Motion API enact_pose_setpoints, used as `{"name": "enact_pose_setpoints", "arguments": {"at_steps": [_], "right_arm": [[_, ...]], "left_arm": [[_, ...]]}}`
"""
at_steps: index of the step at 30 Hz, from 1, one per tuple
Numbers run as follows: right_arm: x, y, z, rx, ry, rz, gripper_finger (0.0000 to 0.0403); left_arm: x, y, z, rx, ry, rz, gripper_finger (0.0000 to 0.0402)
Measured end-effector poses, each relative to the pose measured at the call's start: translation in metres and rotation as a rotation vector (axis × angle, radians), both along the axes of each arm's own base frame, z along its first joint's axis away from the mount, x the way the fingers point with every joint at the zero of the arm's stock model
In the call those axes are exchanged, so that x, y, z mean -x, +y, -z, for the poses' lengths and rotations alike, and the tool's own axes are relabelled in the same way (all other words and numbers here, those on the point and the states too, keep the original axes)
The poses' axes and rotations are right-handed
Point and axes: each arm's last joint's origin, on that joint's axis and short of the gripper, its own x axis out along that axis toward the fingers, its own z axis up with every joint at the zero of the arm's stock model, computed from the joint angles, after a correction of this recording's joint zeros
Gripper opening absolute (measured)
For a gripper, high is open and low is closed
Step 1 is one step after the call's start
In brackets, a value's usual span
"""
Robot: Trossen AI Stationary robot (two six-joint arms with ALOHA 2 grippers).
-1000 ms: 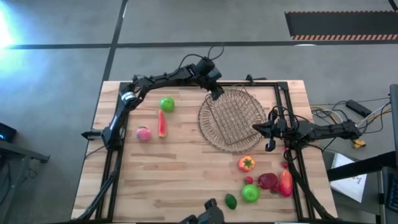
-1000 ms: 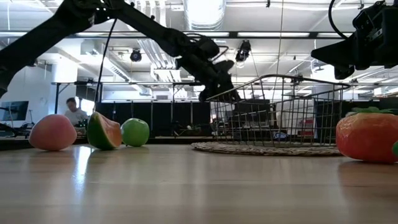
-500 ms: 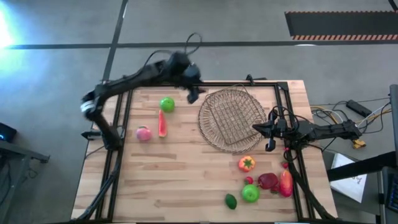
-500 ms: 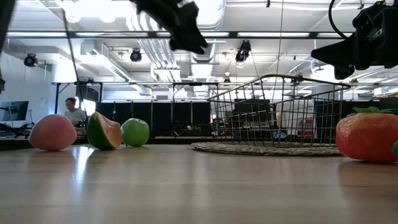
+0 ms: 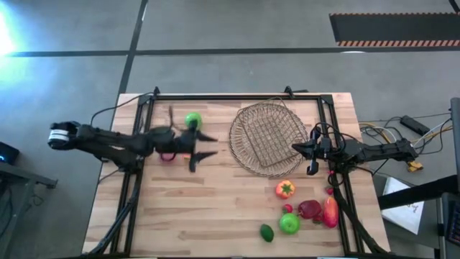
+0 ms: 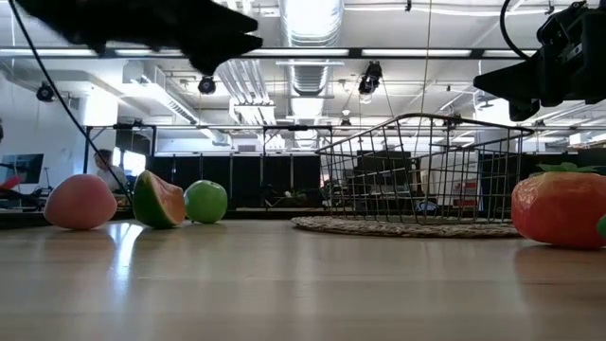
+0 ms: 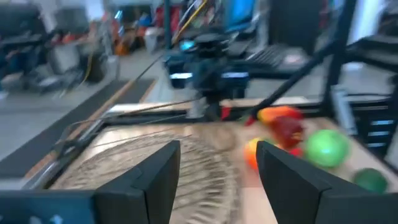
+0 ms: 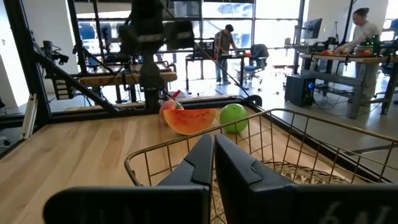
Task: Build produce basket
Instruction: Put the sliced green watermelon into the gold mesh basket
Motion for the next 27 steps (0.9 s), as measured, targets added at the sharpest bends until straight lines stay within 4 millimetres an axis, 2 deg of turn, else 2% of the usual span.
{"name": "enact_pose_setpoints", "arguments": {"at_steps": [3,7,12,17,19,22,27], "right_arm": [[0.0,0.0,0.0,0.0,0.0,0.0,0.0008],[0.0,0.0,0.0,-0.029,-0.009,-0.001,0.0008],[0.0,0.0,-0.003,-0.134,-0.059,-0.006,0.0009],[0.0,0.0,-0.004,-0.094,-0.063,-0.005,0.0009],[0.001,0.0,-0.008,-0.142,-0.104,-0.012,0.0008],[0.001,0.001,-0.012,-0.213,-0.16,-0.073,0.0009],[-0.001,0.004,-0.022,-0.217,-0.248,-0.164,0.0009]], "left_arm": [[0.013,-0.008,0.021,-0.005,-0.064,0.021,0.0196],[0.021,-0.004,0.031,-0.039,-0.118,-0.128,0.0196],[0.026,0.0,0.046,-0.043,-0.054,-0.285,0.0196],[0.027,0.003,0.061,-0.054,0.014,-0.388,0.0196],[0.026,0.004,0.065,-0.059,0.033,-0.432,0.0196],[0.025,0.006,0.069,-0.066,0.056,-0.502,0.0196],[0.026,0.009,0.072,-0.083,0.082,-0.643,0.0196]]}}
